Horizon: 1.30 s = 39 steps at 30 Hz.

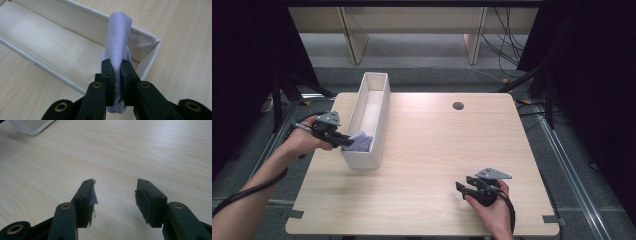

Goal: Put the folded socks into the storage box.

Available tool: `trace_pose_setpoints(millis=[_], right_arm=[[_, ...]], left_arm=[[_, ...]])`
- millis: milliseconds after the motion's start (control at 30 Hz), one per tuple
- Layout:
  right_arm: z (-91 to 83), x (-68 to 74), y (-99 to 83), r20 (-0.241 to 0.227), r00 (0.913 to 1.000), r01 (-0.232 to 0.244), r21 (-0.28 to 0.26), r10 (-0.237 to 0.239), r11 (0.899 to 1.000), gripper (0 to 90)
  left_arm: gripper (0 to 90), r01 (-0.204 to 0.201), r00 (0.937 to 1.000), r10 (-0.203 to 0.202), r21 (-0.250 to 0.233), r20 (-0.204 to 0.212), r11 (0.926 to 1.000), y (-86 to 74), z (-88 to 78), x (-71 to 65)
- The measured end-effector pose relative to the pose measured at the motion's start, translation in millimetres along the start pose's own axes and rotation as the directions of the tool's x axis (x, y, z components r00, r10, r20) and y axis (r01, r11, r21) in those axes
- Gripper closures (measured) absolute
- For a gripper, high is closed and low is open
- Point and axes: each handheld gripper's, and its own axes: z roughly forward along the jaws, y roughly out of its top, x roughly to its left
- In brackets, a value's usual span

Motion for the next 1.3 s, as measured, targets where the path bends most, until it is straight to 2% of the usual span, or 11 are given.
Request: trace_pose_setpoints(millis=[33,300,333,400,633,1267,1300], right_arm=[[-0.4,0.2,-0.2,-0.017,0.9998,-0.005,-0.001,0.005,1.000,49.6],[-0.4,-0.1,-0.2,-0.018,0.9998,-0.007,0.000,0.007,1.000,49.4],[-0.7,3.2,-0.7,-0.017,0.9989,-0.044,0.005,0.044,0.999,49.4],[-1.2,2.1,-0.4,-0.011,0.9996,-0.025,0.016,0.025,1.000,49.3],[-0.8,1.5,-0.3,-0.008,0.9998,-0.019,0.015,0.019,1.000,49.2],[-0.6,1.5,-0.6,-0.009,0.9996,-0.028,0.009,0.028,1.000,48.8],[-1.0,1.3,-0.4,0.002,0.9998,-0.021,0.020,0.021,1.000,48.8]], left_arm=[[82.8,0.000,1.0000,0.000,-0.001,0.000,1.0000,0.0,0.4,0.0],[82.8,0.000,0.9999,0.000,0.013,0.016,0.9999,-0.7,3.5,1.2],[82.9,0.006,0.9999,-0.006,0.004,0.009,1.0000,-1.3,4.4,0.6],[82.9,0.003,0.9999,-0.003,0.010,0.016,0.9999,-1.9,5.4,1.2],[82.8,0.006,0.9995,-0.007,0.023,0.032,0.9997,-1.9,7.0,1.7],[80.9,0.042,0.9969,-0.043,0.028,0.066,0.9987,-4.0,9.3,3.8],[80.7,0.042,0.9970,-0.044,0.027,0.064,0.9987,-4.2,9.5,3.5]])
